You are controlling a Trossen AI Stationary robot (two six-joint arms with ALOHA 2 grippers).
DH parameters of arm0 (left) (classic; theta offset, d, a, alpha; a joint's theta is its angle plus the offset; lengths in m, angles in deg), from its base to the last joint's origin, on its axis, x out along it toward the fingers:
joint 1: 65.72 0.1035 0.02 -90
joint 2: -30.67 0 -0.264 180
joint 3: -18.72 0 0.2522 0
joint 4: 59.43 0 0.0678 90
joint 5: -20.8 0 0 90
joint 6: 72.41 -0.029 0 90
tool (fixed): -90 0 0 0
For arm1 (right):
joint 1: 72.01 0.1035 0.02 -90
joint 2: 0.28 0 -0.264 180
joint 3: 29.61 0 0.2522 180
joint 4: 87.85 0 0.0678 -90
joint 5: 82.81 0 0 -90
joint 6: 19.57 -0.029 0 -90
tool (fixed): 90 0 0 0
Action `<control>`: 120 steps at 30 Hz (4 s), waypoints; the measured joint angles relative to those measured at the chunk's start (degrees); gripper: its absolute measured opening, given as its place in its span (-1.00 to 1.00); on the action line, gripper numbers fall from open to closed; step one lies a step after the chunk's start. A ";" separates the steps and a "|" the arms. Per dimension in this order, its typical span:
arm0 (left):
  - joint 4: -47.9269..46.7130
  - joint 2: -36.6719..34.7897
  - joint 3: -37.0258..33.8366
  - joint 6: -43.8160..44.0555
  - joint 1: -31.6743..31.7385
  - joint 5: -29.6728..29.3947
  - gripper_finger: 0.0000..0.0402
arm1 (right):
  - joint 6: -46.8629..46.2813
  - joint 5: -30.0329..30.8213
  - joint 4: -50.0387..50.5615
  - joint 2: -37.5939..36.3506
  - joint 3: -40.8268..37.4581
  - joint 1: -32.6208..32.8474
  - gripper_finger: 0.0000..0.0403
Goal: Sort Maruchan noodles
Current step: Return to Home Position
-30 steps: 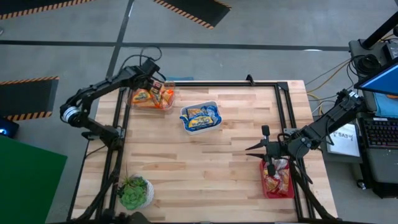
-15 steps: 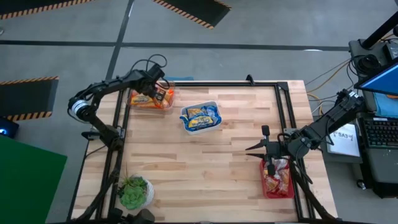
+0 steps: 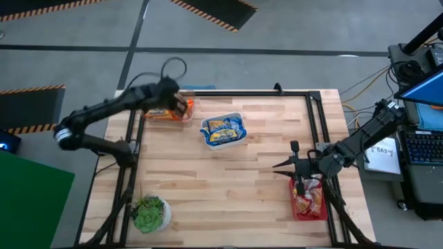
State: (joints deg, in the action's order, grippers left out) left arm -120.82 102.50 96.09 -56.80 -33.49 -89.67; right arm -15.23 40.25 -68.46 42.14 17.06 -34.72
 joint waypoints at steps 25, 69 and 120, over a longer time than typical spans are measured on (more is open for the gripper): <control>70.05 -45.15 -53.30 -20.05 -46.40 -8.11 -0.81 | 3.19 -23.02 -31.76 -17.44 -26.12 -24.13 -0.69; 66.45 -59.76 -62.59 -18.98 -45.67 -11.63 -0.81 | -2.89 -9.01 -14.80 -40.78 -32.26 -26.58 -0.69; 66.46 -59.10 -62.54 -18.98 -45.67 -11.65 -0.81 | -2.84 -8.99 -14.82 -40.77 -32.31 -26.58 -0.69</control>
State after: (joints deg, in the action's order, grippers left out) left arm -54.36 43.40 33.54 -75.78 -79.15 -101.32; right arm -18.07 31.26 -83.28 1.37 -15.25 -61.29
